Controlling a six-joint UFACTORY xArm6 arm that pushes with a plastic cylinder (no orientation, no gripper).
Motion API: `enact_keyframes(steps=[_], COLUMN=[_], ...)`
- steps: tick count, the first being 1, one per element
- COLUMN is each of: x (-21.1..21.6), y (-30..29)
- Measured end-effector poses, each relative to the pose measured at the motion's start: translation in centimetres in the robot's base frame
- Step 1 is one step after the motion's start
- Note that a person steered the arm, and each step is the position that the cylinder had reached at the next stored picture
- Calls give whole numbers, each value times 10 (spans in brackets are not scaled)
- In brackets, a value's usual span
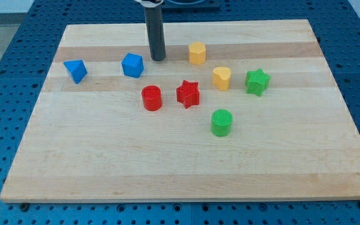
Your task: Push the blue cube slightly downwards
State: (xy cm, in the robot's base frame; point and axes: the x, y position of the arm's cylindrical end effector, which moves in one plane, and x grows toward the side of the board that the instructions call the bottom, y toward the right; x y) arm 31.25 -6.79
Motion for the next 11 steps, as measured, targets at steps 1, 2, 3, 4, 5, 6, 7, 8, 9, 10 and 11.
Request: enact_keyframes(steps=[1,2,3,4,5,6,7,8,9,10,11], x=[1,1,1,1,6,6,6,6,6,6,6], y=[-11,-20,-33,-39,-39,-39,-40,-45,-51,-54,-50])
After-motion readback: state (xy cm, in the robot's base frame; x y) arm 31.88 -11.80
